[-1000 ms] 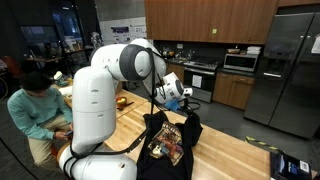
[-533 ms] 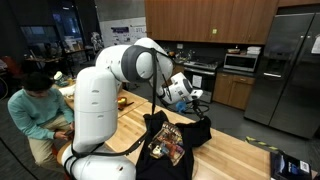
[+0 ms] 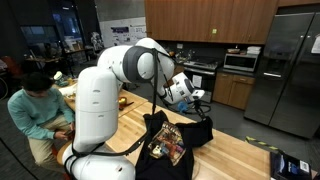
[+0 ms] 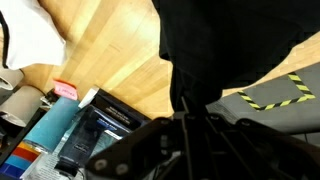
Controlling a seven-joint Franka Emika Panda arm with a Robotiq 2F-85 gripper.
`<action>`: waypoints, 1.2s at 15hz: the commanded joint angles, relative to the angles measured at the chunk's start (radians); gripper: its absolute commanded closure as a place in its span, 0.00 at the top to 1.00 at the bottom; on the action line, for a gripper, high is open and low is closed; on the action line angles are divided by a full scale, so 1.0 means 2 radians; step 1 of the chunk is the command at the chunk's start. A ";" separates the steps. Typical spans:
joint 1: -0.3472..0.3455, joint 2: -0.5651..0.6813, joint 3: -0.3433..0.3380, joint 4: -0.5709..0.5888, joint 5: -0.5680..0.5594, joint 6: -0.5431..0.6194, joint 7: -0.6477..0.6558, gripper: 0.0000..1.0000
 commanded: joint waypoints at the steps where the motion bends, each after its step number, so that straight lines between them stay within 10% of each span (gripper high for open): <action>1: -0.022 0.002 0.014 0.007 0.008 -0.006 -0.005 0.01; 18: -0.078 0.105 -0.021 0.123 0.055 -0.091 0.009 0.01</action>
